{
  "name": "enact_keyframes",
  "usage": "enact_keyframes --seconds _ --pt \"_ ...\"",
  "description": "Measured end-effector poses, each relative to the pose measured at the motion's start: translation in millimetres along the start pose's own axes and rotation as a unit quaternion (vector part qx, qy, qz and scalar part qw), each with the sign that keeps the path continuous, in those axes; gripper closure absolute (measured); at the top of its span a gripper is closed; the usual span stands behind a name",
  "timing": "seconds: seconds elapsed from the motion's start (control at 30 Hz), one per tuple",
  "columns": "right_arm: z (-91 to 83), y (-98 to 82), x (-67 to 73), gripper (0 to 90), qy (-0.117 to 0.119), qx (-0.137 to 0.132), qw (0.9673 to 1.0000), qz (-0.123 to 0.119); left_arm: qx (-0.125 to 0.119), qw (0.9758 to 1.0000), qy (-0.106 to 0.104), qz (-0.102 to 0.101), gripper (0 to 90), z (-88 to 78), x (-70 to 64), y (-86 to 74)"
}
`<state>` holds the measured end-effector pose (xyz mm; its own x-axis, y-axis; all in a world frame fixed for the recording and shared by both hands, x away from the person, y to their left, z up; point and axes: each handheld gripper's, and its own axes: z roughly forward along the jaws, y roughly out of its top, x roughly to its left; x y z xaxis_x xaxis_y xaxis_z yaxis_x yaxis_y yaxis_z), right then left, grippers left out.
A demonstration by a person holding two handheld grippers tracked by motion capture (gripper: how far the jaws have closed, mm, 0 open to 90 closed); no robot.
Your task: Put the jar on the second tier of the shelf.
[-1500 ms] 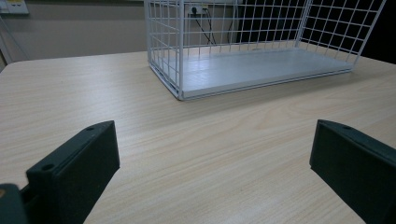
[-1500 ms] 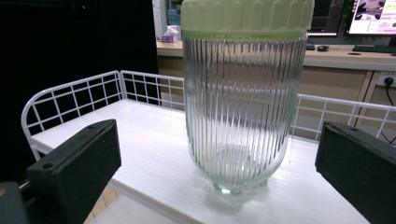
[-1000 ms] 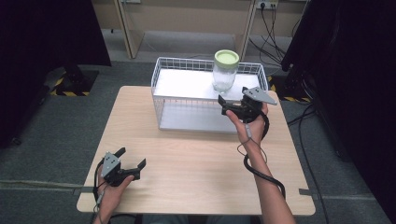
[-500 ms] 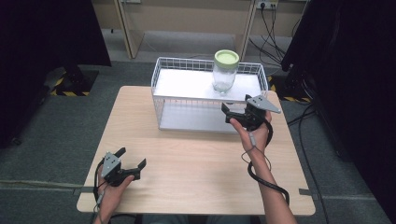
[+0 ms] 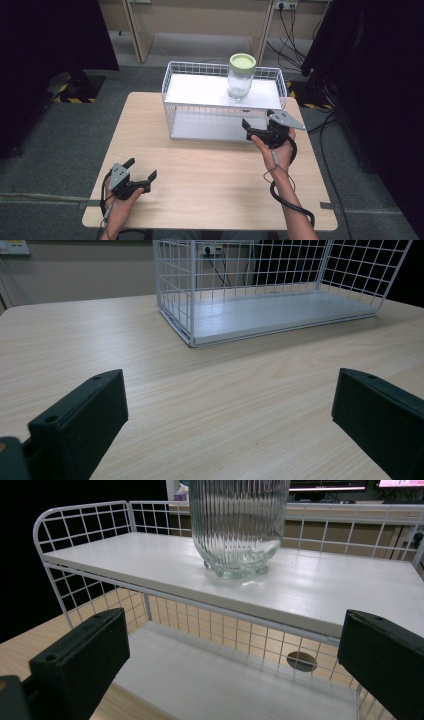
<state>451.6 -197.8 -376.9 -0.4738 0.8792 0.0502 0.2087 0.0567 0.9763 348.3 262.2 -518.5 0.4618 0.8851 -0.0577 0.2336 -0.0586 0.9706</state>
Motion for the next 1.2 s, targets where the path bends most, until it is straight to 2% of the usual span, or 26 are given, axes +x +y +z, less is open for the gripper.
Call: enact_keyframes --seconds 0.5,1.2 --pt "-14.3 -20.0 -6.3 0.5 -0.007 0.008 0.9999 0.000 0.000 1.0000 0.001 0.000 0.7 0.0 -0.3 0.0" --pt "-34.4 -44.5 -17.6 0.5 -0.018 0.016 0.9996 0.014 -0.001 1.0000 0.000 0.001 0.7 0.3 -0.4 0.0"
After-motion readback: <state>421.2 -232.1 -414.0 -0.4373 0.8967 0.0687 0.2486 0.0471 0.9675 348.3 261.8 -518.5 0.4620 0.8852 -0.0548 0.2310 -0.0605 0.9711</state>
